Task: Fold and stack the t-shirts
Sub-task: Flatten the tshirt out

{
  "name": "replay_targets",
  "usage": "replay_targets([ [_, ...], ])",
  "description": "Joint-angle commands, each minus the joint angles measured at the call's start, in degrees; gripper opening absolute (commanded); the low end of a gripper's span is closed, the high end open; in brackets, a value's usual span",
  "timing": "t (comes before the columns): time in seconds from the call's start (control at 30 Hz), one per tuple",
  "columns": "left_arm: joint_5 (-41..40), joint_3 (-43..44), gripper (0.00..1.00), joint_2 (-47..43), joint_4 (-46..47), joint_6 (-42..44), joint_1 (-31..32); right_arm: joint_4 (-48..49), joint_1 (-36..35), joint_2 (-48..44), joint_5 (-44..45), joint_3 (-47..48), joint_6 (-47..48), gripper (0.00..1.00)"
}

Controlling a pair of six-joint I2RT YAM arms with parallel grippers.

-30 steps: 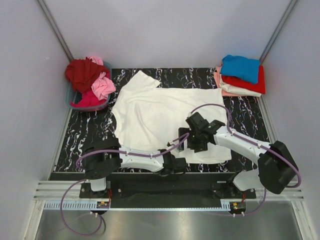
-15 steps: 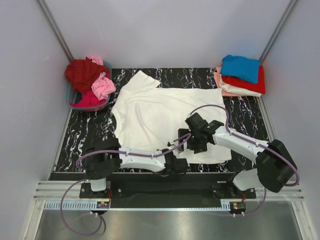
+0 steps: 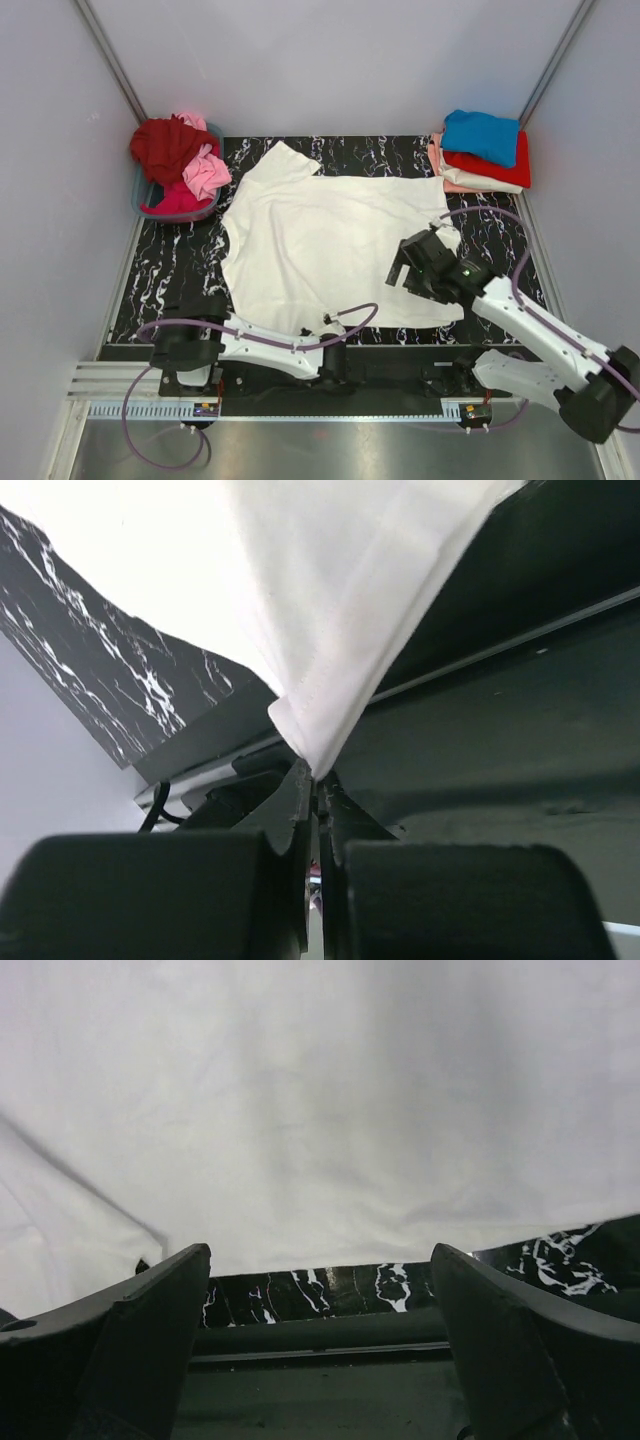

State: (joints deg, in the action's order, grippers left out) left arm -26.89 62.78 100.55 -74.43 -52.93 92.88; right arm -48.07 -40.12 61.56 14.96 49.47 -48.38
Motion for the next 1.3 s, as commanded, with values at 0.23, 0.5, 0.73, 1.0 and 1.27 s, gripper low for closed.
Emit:
replay_targets([
  [0.23,2.55,-8.72,0.07,-11.16,-7.48,-9.73,0.37,-10.74,5.29,-15.94,7.06,-7.96,-17.10,1.00],
  [0.5,3.17,-13.74,0.08,-16.35,-6.08,-13.78,0.37,-5.89,30.52,-15.60,-10.39,-16.07,-8.30,1.00],
  [0.73,1.94,-13.92,0.09,-20.66,-2.82,-15.45,0.37,-0.46,37.04,-11.38,-14.09,-21.25,-10.95,0.90],
  [1.0,0.97,-15.32,0.09,-22.86,0.16,-15.54,0.11,0.52,37.92,-13.39,-9.78,-22.58,-12.97,0.78],
  [1.27,0.09,-14.36,0.09,-23.30,0.43,-15.45,0.11,1.76,38.01,-7.07,-7.40,-20.30,-13.85,0.54],
])
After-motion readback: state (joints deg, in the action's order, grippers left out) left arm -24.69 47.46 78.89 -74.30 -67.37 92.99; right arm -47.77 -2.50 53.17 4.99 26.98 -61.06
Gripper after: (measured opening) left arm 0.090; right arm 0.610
